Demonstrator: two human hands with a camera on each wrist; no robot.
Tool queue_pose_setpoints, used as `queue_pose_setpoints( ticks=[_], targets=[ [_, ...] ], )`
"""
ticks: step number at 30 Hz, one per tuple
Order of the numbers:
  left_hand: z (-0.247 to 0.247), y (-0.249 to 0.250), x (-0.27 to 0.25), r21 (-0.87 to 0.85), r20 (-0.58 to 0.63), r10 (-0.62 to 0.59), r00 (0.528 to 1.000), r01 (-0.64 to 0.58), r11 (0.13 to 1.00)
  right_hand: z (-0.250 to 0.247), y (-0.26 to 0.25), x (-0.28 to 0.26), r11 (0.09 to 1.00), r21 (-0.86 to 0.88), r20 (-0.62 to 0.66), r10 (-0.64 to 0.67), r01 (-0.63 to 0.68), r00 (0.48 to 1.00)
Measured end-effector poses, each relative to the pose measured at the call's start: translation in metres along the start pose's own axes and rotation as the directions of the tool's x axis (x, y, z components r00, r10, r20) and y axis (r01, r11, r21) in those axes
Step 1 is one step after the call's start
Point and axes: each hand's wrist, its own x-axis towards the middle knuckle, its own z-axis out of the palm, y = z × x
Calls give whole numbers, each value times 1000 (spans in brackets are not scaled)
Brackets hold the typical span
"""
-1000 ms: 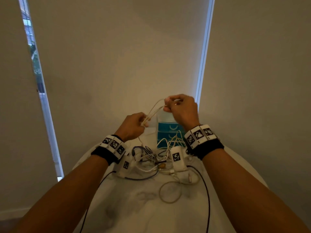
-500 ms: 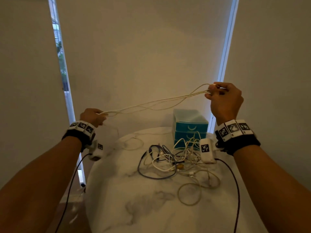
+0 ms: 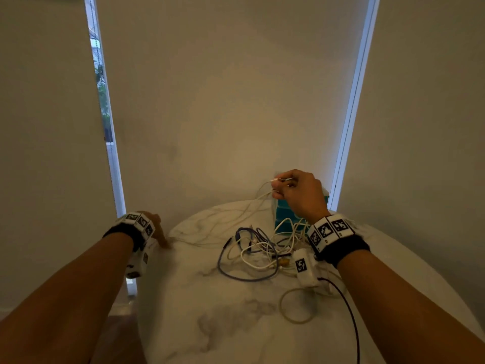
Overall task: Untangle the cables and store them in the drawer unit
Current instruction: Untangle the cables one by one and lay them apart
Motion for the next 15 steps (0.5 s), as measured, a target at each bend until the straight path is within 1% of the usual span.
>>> queue_pose_setpoints(
  ticks=[1,2,3,4,5,6,7,8,9,10,11,13,15],
  targets=[
    [-6,7,-2,20,-21,26,999,-26,999,2,0,0,1000,1,5,-3,3,1000],
    [-13,13,1,13,-81,92,992,-92,996,3,0,1,1000,8,8,-5,5,1000],
    [-23,22,2,-24,-154,178,972,-183,983,4,-1,2,1000,11,9,-6,6,1000],
    [-32,36,-1,-106,-231,303,925,-333,937,6,-2,2,1000,9,10,-9,9,1000],
    [-39,55,-13,-237,-305,430,849,-506,830,8,-3,2,1000,8,13,-11,11,1000],
    [-44,77,-28,-375,-375,528,762,-646,665,11,-4,1,1000,13,17,-7,7,1000],
    [-48,100,-49,-484,-436,578,690,-721,495,13,-4,2,1000,29,20,1,-1,1000],
    [-51,124,-72,-556,-481,608,632,-756,346,14,-4,1,999,46,24,9,-10,1000],
    [-51,144,-87,-586,-505,627,593,-769,255,15,-3,1,999,50,30,9,-11,1000],
    [-48,163,-96,-600,-505,647,571,-771,212,15,-3,0,999,38,29,5,-6,1000],
    [-43,180,-105,-617,-479,670,567,-760,203,13,-1,0,1000,23,24,-2,1,1000],
    [-34,202,-114,-631,-407,696,592,-733,254,7,3,-2,1000,15,18,7,-7,1000],
    [-27,215,-118,-584,-385,674,630,-732,351,1,9,-4,998,10,26,54,-54,998]
  ],
)
